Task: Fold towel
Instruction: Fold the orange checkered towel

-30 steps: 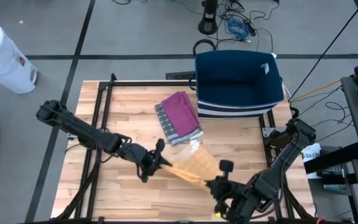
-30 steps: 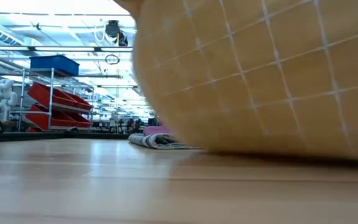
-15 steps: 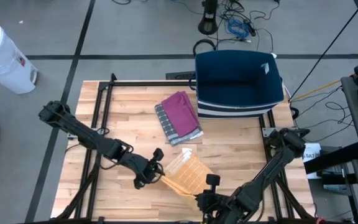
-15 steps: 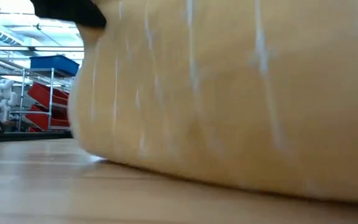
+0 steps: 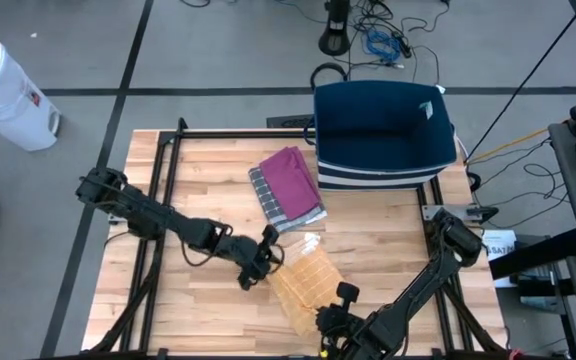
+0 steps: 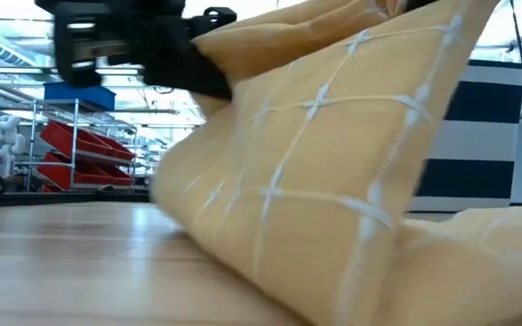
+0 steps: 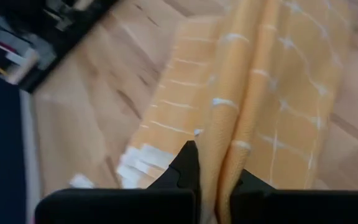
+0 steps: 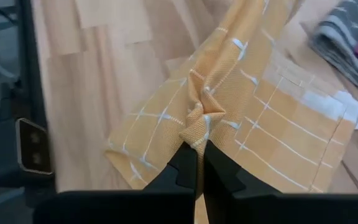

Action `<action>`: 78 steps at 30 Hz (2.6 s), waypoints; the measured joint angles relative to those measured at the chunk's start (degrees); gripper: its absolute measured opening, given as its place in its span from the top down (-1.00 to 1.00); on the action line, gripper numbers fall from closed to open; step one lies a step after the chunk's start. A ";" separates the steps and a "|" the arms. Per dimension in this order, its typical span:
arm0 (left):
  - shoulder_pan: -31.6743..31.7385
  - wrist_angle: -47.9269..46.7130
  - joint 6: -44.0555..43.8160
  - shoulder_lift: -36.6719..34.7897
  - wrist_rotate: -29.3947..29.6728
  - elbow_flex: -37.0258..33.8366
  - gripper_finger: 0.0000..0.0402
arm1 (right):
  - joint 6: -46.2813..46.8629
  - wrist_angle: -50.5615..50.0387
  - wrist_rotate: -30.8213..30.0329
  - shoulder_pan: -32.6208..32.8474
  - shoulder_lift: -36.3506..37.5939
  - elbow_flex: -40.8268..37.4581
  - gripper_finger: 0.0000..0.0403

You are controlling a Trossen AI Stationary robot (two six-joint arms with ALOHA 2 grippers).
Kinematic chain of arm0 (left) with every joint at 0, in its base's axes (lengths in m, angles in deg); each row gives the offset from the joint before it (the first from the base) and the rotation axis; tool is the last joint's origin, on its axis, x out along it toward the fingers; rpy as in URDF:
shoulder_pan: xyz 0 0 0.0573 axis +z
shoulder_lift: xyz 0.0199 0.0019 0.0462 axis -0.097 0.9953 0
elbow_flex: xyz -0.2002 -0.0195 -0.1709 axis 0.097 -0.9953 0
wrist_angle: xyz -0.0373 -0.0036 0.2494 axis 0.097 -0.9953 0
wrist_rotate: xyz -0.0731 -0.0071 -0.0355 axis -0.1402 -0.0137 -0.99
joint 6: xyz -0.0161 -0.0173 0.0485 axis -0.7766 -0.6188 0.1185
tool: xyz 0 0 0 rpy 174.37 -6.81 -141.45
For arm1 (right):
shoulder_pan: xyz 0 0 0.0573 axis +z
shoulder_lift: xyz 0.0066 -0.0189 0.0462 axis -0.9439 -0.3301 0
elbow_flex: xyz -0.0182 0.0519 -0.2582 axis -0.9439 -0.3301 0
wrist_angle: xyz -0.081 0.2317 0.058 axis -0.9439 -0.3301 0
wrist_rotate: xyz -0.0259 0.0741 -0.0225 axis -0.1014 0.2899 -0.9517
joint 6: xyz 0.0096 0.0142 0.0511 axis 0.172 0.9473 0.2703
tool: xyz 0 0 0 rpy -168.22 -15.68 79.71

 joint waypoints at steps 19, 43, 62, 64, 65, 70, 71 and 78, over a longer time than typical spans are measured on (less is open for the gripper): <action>9.83 14.95 2.34 6.67 -11.99 0.07 0.99 | 11.85 -5.77 -2.41 1.47 -0.13 0.02 1.00; 14.71 12.41 3.22 19.45 -17.33 13.70 0.99 | 20.95 -9.33 -1.59 2.51 -3.77 -0.02 1.00; 15.67 17.94 3.92 24.74 -16.12 14.16 0.99 | 30.03 -15.17 3.92 4.29 -5.14 -0.02 0.57; 15.52 18.20 3.92 25.06 -16.28 14.16 0.99 | 30.80 -16.13 4.86 4.31 -5.14 -0.02 0.45; 15.47 17.96 3.92 25.18 -16.49 14.16 0.99 | 30.83 -16.12 4.72 4.38 -5.14 -0.02 0.40; 15.51 18.35 3.87 25.27 -16.57 14.16 0.99 | 31.71 -15.96 4.45 4.61 -5.29 -0.01 0.27; 15.51 18.74 3.81 25.27 -16.59 14.16 0.99 | 32.38 -16.42 4.98 4.49 -5.43 0.04 0.27; 15.44 21.79 3.68 25.27 -16.70 14.14 0.99 | 34.56 -18.33 4.52 4.09 -7.74 0.02 0.38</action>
